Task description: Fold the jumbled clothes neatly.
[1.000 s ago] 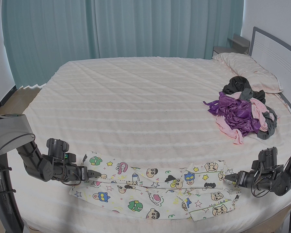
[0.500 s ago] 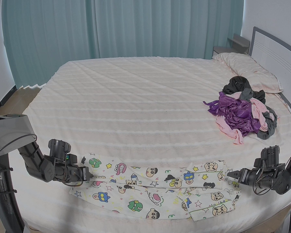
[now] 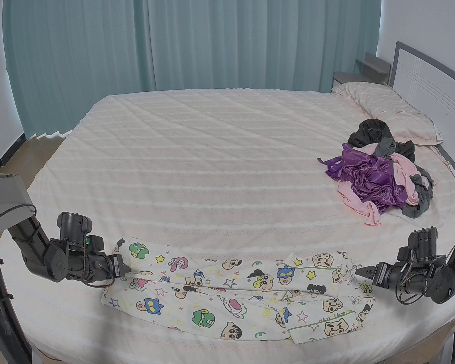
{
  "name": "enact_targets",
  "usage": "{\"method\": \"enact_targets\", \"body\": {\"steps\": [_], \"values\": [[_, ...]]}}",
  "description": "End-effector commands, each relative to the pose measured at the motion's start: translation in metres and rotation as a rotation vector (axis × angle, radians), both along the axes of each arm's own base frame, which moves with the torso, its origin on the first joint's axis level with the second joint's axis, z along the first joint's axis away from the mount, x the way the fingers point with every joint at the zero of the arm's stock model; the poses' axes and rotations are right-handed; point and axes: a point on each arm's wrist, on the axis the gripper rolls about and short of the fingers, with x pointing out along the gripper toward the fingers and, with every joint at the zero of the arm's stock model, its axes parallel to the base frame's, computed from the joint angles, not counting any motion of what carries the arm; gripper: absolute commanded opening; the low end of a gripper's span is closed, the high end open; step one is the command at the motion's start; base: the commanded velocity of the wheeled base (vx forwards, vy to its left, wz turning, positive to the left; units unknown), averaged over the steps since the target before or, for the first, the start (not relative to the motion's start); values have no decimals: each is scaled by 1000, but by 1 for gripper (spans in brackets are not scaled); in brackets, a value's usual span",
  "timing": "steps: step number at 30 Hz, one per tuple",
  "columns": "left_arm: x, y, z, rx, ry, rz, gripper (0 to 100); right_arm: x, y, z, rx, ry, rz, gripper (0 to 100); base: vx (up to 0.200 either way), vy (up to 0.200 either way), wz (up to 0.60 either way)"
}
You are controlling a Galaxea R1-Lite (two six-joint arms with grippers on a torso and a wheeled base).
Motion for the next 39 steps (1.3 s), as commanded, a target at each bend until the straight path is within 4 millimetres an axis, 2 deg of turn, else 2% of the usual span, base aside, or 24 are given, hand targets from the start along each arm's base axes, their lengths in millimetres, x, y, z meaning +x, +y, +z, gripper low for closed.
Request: {"method": "enact_targets", "body": {"steps": [1,10,12,14,15,16,17,21,28,32,36,37,38,39], "values": [[-10,10,12,3,-24,33,0,0,0,0,0,1,1,100,0,0,0],[-20,42,33,9,-43,140,0,0,1,-1,1,3,3,100,0,0,0],[-24,59,42,13,-61,200,0,0,1,-1,1,4,3,100,0,0,0],[-25,61,43,15,-65,207,0,0,1,-1,1,4,3,100,0,0,0],[-31,80,47,44,-80,250,0,0,1,-1,1,6,6,100,0,0,0],[-32,82,47,48,-78,251,0,0,2,-2,1,7,8,100,0,0,0],[-39,95,49,65,-74,271,0,0,2,-2,1,7,8,100,0,0,0],[-55,120,62,46,-87,315,0,0,2,-2,2,7,9,100,0,0,0],[-68,151,88,69,-97,412,0,-1,2,-1,8,5,14,100,0,0,0],[-74,145,99,74,-82,406,0,-1,2,0,8,2,14,100,0,0,0],[-72,110,108,95,-56,328,0,0,2,0,8,-1,14,100,0,0,0],[-72,108,109,97,-55,326,0,0,2,0,8,-1,14,100,0,0,0],[-71,86,117,108,-50,301,0,0,2,0,8,-3,14,100,0,0,0],[-70,84,117,109,-50,299,0,0,2,0,8,-3,14,100,0,0,0]]}}
